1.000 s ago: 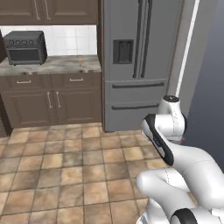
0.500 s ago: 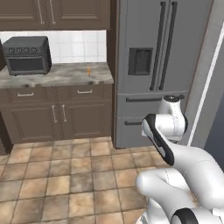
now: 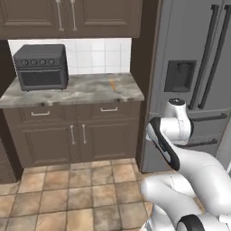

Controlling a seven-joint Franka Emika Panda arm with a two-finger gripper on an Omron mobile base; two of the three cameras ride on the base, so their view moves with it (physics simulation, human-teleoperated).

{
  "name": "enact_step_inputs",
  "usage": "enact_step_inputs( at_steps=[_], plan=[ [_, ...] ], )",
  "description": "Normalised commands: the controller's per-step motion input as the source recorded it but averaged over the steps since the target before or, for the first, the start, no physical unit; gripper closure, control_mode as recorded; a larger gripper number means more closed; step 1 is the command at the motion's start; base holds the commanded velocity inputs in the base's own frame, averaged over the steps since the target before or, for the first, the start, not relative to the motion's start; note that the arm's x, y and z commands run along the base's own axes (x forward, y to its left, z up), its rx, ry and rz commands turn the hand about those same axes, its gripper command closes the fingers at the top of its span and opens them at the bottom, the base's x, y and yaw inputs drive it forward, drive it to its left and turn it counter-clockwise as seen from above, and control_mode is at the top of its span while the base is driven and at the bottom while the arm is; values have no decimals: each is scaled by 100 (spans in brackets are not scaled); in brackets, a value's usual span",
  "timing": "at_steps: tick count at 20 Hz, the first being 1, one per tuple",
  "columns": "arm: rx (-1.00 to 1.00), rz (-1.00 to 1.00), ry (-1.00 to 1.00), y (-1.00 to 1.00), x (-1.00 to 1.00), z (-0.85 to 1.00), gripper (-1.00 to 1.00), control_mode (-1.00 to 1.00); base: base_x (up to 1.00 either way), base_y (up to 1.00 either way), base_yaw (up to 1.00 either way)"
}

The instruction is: Organize the utensils by type. Pick up the wooden spoons from the counter and place them in the open cabinet. Then pick up the metallic utensils from the counter and place them in the open drawer.

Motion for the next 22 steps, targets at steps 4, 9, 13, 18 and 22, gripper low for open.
enact_step_inputs(
  at_steps=[4,9,13,18,22],
  plan=[
    [0,0,0,0,0,0,-100,100,100,51,0],
    [0,0,0,0,0,0,-100,100,100,21,4],
    [0,0,0,0,0,0,-100,100,91,-1,0],
    [0,0,0,0,0,0,-100,100,62,-1,8],
    [0,0,0,0,0,0,-100,100,56,0,5]
  ],
)
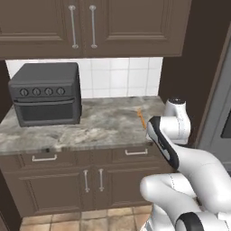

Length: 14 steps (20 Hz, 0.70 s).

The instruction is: Organize the utensils by type. Pick up the wooden spoons from the counter and place them in the open cabinet. Then pick up the metallic utensils from the counter and place them in the open drawer.

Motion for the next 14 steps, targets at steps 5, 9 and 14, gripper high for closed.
enact_step_inputs(
  at_steps=[5,9,14],
  plan=[
    [0,0,0,0,0,0,-100,100,60,0,2],
    [0,0,0,0,0,0,-100,100,73,0,0],
    [0,0,0,0,0,0,-100,100,61,3,0]
  ],
)
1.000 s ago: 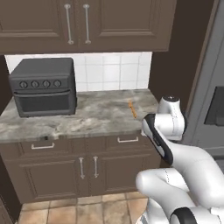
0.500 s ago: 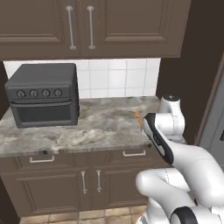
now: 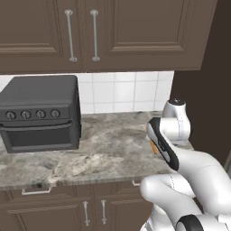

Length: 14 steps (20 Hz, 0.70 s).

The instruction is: Organize the utensils by type. Pick up the wooden spoons from the counter and place them in the open cabinet. Then pick up the metallic utensils from the counter and place them in the open drawer.

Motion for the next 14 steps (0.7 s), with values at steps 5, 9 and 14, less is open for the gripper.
enact_step_inputs(
  at_steps=[5,9,14],
  plan=[
    [0,0,0,0,0,0,-100,100,14,0,0],
    [0,0,0,0,0,0,-100,100,0,0,0],
    [0,0,0,0,0,0,-100,100,0,0,0]
  ],
)
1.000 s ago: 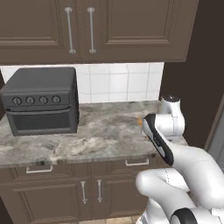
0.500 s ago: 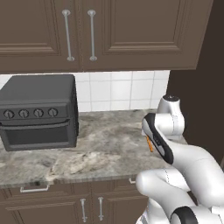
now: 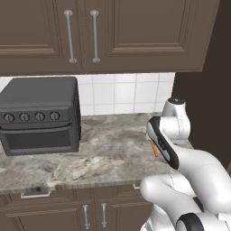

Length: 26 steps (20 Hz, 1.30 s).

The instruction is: Organize the utensils by type. Pick up the wooden spoons from the counter and place them in the open cabinet. Then pick up the metallic utensils from the counter and place them in the open drawer.

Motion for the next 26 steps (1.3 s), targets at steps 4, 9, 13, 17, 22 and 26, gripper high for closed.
enact_step_inputs(
  at_steps=[4,9,13,17,22,26],
  plan=[
    [0,0,0,0,0,0,-100,100,0,0,0],
    [0,2,0,-3,5,-2,-100,-100,6,-5,3],
    [0,13,0,-16,47,-13,-100,-100,0,0,0],
    [0,19,0,-19,61,-19,-100,-100,0,0,0],
    [0,14,1,-14,72,-21,-100,-100,0,0,0],
    [-2,0,16,0,70,-15,-100,-100,0,0,0]
  ],
)
